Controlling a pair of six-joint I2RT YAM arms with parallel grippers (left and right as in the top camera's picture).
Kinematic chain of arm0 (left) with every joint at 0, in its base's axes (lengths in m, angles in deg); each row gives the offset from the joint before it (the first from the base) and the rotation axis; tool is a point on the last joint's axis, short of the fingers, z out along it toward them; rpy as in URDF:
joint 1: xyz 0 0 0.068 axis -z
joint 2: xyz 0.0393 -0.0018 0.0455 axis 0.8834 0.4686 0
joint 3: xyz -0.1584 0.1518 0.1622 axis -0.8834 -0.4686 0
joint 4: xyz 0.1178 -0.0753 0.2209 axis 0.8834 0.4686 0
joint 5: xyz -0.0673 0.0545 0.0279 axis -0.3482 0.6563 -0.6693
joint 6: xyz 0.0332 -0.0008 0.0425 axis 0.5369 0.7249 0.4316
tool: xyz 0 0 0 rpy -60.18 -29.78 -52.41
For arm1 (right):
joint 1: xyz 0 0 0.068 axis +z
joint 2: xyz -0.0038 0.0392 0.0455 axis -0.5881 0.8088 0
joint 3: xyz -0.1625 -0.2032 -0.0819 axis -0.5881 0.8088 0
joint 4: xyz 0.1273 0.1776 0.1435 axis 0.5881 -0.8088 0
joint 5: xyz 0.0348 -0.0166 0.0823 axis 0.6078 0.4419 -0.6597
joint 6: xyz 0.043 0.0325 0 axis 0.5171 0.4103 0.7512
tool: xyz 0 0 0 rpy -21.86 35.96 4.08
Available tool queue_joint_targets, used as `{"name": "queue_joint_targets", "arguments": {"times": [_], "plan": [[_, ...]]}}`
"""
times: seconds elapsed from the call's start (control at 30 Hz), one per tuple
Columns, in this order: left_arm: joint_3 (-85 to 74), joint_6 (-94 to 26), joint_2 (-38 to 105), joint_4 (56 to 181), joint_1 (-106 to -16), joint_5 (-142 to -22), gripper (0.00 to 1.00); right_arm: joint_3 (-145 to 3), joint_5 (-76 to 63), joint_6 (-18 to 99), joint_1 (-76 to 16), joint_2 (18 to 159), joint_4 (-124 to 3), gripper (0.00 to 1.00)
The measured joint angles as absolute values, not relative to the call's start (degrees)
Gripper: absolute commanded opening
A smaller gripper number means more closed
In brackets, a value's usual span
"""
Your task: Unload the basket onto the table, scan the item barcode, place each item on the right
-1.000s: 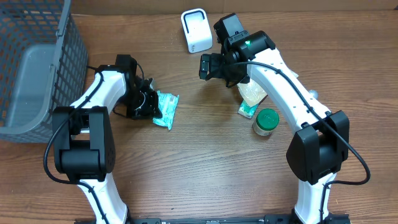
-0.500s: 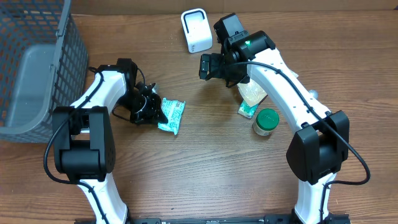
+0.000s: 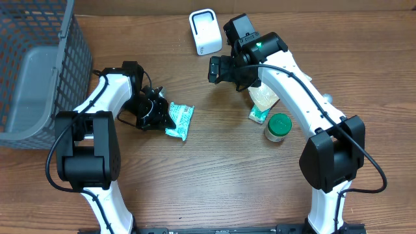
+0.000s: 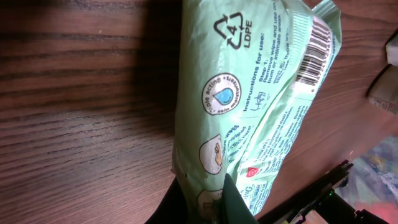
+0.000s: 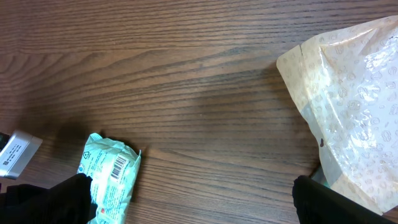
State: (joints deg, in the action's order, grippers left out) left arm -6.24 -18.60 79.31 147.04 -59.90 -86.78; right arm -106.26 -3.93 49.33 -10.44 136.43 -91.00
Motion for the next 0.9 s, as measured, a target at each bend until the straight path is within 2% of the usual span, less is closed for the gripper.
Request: {"name": "queue_joint_targets", "arguments": {"times": [0.9], "plan": [[-6.2, -18.6, 79.3, 146.8, -59.9, -86.2, 0.04, -106.3, -4.0, 49.4, -10.4, 136.4, -91.0, 1.0]]}}
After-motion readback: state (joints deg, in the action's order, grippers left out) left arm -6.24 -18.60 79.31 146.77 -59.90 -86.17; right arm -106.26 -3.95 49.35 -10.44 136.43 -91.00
